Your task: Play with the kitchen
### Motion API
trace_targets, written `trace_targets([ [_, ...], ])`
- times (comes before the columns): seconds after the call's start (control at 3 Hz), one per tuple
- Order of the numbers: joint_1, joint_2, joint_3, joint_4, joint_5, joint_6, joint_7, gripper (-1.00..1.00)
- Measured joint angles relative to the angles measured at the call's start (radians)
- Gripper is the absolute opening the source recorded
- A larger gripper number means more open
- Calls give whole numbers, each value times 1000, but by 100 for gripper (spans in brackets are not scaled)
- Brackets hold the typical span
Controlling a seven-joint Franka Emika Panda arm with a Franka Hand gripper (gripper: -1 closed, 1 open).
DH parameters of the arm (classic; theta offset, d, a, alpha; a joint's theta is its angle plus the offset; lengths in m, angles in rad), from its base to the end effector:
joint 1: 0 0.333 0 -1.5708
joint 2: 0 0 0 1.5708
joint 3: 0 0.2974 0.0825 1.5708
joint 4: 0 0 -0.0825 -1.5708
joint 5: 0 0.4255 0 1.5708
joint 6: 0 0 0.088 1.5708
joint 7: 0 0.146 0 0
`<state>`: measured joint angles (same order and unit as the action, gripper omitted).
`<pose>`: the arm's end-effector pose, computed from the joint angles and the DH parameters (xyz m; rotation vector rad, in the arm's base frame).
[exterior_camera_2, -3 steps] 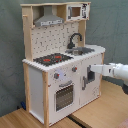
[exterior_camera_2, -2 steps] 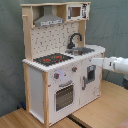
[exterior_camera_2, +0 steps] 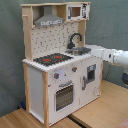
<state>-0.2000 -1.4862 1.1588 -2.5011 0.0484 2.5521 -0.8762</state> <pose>0.2398 0.4174 0.5200 1.0340 1.3701 0.7596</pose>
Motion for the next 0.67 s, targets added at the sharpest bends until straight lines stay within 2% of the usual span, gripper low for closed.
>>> trace_targets([
  [0.33,-32,-1,-5,47,-1,-68,65,100],
  [0.67,-61,-4,-38,74,-13,-140,115,100],
])
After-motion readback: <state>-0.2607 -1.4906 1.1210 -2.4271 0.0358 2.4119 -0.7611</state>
